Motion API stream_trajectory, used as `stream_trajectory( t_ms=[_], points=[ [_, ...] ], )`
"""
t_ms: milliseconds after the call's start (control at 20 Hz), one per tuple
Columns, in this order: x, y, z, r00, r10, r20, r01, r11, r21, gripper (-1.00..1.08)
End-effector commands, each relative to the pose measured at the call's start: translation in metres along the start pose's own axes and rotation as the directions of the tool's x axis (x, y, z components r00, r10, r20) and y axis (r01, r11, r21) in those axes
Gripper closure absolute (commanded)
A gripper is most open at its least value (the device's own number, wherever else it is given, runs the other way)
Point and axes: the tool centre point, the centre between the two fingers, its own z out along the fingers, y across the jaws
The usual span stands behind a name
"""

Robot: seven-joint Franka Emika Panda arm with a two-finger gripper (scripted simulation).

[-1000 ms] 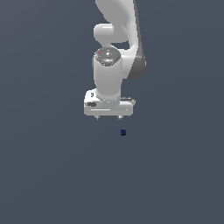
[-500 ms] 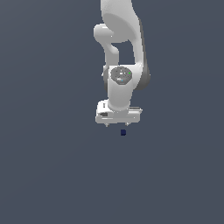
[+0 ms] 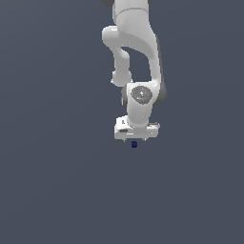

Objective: Pick up the object and move it to a goal position.

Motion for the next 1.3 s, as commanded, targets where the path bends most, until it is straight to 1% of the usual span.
stream_trajectory(
  t_ms=[0, 300, 750, 1000, 1050, 1250],
  points=[
    [-0.001, -0.003, 0.004, 1.0, -0.001, -0.002, 0.001, 1.0, 0.001, -0.92],
    [-0.001, -0.002, 0.009, 1.0, -0.001, 0.0, 0.001, 1.0, 0.001, -0.92],
    [-0.002, -0.003, 0.048, 1.0, -0.001, -0.002, 0.001, 1.0, 0.001, -0.92],
    [-0.001, -0.003, 0.055, 1.0, -0.001, -0.002, 0.001, 1.0, 0.001, -0.92],
    [-0.001, -0.003, 0.055, 1.0, -0.001, -0.002, 0.001, 1.0, 0.001, 1.08],
    [-0.001, -0.003, 0.055, 1.0, -0.001, -0.002, 0.001, 1.0, 0.001, 1.08]
  ],
)
